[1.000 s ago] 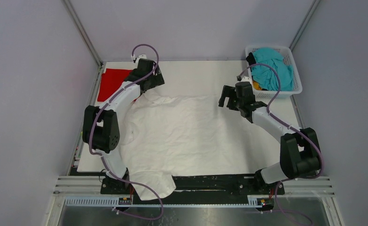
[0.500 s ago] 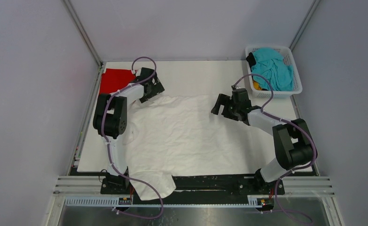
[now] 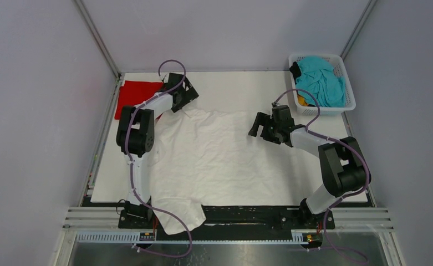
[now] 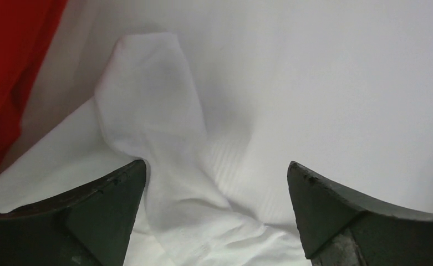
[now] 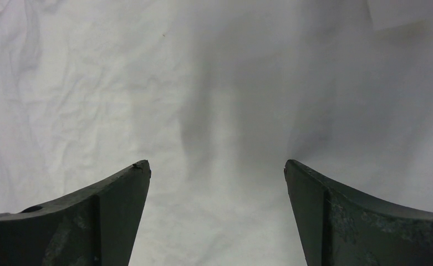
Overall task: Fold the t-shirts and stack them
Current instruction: Flatten out the tshirt
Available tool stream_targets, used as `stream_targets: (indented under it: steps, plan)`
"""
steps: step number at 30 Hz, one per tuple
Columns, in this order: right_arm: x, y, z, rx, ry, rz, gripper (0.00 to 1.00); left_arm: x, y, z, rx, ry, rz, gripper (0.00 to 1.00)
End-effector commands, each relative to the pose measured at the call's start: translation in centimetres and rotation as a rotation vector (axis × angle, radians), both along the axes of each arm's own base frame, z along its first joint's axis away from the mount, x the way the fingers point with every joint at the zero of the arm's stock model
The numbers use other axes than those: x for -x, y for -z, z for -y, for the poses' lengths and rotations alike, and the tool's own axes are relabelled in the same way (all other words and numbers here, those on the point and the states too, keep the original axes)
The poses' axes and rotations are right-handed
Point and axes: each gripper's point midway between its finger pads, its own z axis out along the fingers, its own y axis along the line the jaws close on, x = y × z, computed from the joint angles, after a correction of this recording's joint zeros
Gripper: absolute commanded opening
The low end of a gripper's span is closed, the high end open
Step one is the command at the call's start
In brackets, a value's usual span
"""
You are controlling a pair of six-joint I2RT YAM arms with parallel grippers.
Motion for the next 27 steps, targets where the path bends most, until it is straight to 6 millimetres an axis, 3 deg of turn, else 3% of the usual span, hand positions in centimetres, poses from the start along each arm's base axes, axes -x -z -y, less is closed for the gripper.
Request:
stream_targets:
  steps: [1, 6, 10, 13, 16, 19, 22, 27]
  plan:
    - [-1.0, -0.5, 0.2, 0.021, 0.011, 0.013, 0.99, -4.9, -4.0, 2.5, 0.144, 0.005, 0.159, 0.99]
    - [-1.0, -0.3, 0.3, 0.034, 0.015, 0.002, 1.0, -9.7, -4.5, 5.8, 0.306, 0.019, 0.208, 0.99]
    - [-1.1, -0.5, 0.7, 0.052, 0.025, 0.008, 0.99, -13.7, -6.5, 7.5, 0.362, 0.033, 0.309, 0.99]
    - [-1.2, -1.0, 1.0, 0.062, 0.035, 0.025, 0.99, -14.2, -9.0, 8.4, 0.388, 0.088, 0.348, 0.99]
    - [-1.3, -1.1, 1.1, 0.067, 0.035, 0.031, 1.0, -12.4, -12.4, 8.1, 0.314, 0.128, 0.398, 0.99]
    - [-0.7, -0.7, 1.3, 0.077, 0.03, 0.005, 1.0, -8.2, -14.3, 6.2, 0.228, 0.118, 0.409, 0.99]
    - [-0.5, -0.6, 1.5, 0.085, 0.031, -0.001, 0.99, -4.0, -13.4, 2.9, 0.149, 0.022, 0.384, 0.99]
    - [-0.4, -0.5, 1.7, 0.099, 0.029, -0.003, 0.99, 1.2, -8.4, 0.2, 0.105, -0.064, 0.265, 0.99]
